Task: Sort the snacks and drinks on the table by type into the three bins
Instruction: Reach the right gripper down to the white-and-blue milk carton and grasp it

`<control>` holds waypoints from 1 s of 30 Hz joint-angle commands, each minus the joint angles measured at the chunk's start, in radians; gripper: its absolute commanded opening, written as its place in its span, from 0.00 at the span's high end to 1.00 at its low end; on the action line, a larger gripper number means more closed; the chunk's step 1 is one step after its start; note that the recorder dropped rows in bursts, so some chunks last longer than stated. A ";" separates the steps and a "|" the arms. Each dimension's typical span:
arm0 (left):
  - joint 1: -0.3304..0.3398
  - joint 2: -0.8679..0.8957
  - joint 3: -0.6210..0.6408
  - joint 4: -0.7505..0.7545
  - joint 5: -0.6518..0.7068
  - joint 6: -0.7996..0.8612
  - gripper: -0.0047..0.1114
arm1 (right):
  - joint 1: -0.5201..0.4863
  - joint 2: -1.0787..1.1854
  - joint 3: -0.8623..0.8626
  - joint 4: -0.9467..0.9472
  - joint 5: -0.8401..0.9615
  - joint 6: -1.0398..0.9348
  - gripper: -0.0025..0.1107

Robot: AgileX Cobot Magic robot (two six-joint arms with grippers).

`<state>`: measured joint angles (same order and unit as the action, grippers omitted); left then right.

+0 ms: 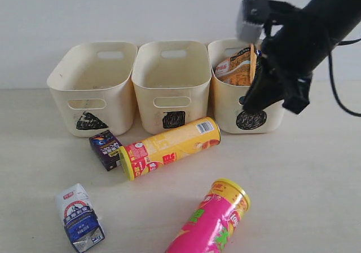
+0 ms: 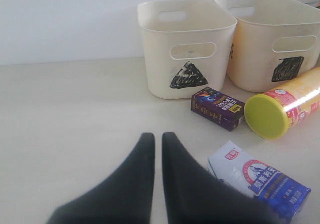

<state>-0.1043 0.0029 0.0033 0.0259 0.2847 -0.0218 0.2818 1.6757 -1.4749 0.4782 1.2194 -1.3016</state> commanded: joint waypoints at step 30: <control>0.002 -0.003 -0.003 -0.007 -0.006 -0.009 0.92 | 0.619 0.421 -0.137 0.134 -0.470 0.478 0.41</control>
<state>-0.1043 0.0029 0.0033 0.0259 0.2847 -0.0218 0.8878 2.0654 -1.5825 0.6114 0.7618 -0.8538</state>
